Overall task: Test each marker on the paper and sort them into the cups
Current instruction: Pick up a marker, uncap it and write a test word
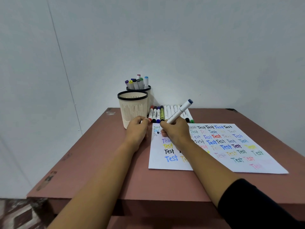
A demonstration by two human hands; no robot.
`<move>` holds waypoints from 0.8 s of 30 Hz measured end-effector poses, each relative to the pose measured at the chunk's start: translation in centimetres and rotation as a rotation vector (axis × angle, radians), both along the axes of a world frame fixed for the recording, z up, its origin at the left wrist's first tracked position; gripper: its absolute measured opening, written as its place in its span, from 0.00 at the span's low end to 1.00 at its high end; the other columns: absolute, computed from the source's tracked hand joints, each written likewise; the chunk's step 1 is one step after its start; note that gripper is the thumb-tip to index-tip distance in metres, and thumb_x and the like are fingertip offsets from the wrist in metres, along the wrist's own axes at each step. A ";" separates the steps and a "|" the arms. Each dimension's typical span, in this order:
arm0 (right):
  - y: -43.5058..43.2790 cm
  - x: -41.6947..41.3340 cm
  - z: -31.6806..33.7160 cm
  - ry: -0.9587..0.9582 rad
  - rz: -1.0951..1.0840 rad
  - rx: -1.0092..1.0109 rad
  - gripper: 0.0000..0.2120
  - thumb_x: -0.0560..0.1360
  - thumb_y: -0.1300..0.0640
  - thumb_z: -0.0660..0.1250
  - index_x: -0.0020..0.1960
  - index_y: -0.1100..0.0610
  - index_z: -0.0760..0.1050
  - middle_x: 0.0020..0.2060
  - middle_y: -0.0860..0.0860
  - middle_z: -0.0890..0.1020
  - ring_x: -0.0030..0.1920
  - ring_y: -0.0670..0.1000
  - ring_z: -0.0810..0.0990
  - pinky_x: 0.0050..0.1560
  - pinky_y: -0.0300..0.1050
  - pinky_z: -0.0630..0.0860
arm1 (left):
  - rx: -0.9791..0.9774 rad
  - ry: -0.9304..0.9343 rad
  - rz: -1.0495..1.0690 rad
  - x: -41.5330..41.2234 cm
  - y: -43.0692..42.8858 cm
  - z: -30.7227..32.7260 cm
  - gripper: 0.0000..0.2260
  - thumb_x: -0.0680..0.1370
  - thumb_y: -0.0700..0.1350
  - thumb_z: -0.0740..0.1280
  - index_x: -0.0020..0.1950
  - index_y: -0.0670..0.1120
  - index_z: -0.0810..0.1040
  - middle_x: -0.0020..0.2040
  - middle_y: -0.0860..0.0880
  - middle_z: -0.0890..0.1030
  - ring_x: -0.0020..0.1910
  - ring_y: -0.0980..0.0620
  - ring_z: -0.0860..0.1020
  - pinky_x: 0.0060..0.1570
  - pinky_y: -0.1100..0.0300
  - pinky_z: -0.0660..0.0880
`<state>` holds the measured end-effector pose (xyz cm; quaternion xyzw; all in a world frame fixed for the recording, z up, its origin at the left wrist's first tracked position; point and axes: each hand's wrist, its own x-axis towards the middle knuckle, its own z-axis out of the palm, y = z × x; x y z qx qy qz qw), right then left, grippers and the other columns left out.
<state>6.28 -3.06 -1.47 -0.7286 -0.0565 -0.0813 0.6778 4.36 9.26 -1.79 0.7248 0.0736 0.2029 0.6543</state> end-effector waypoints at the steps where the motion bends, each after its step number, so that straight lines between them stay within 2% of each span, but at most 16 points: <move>1: 0.0 0.0 0.0 0.003 0.007 -0.004 0.07 0.72 0.64 0.69 0.37 0.59 0.73 0.30 0.54 0.78 0.29 0.49 0.77 0.36 0.43 0.80 | 0.003 0.001 0.002 0.0 0.0 0.0 0.09 0.77 0.38 0.59 0.38 0.44 0.75 0.18 0.54 0.70 0.17 0.57 0.66 0.28 0.60 0.65; 8: 0.1 0.0 0.0 0.005 0.001 -0.023 0.07 0.71 0.64 0.68 0.36 0.60 0.72 0.29 0.56 0.77 0.27 0.50 0.75 0.29 0.42 0.76 | 0.014 -0.009 -0.002 -0.1 0.0 0.0 0.09 0.77 0.38 0.59 0.38 0.43 0.74 0.18 0.54 0.70 0.17 0.57 0.66 0.28 0.60 0.65; 11: 0.0 -0.1 0.0 0.017 0.031 0.004 0.07 0.71 0.65 0.69 0.37 0.61 0.72 0.29 0.56 0.78 0.27 0.50 0.77 0.30 0.41 0.77 | 0.014 -0.010 -0.008 -0.2 0.0 0.0 0.08 0.78 0.38 0.59 0.39 0.42 0.74 0.18 0.54 0.70 0.17 0.58 0.66 0.27 0.60 0.65; 16: -0.1 0.0 0.0 -0.011 -0.042 0.016 0.04 0.72 0.63 0.69 0.42 0.63 0.74 0.30 0.54 0.78 0.27 0.48 0.77 0.30 0.37 0.78 | 0.014 0.001 -0.016 -0.1 0.0 0.0 0.08 0.78 0.39 0.60 0.39 0.43 0.74 0.18 0.54 0.70 0.17 0.57 0.66 0.28 0.60 0.65; 19: 0.0 0.1 -0.1 -0.010 -0.041 -0.035 0.05 0.72 0.62 0.68 0.39 0.60 0.73 0.30 0.54 0.78 0.27 0.48 0.77 0.32 0.39 0.79 | 0.014 -0.004 -0.010 -0.1 0.0 0.0 0.08 0.77 0.39 0.60 0.40 0.42 0.75 0.18 0.54 0.70 0.18 0.57 0.66 0.28 0.60 0.65; 24: 0.1 0.1 -0.1 -0.021 -0.043 -0.085 0.07 0.70 0.62 0.68 0.36 0.59 0.70 0.30 0.56 0.76 0.26 0.49 0.74 0.30 0.43 0.73 | -0.005 0.001 -0.021 -0.1 0.0 0.0 0.08 0.78 0.39 0.60 0.40 0.43 0.75 0.18 0.55 0.70 0.18 0.58 0.65 0.28 0.60 0.64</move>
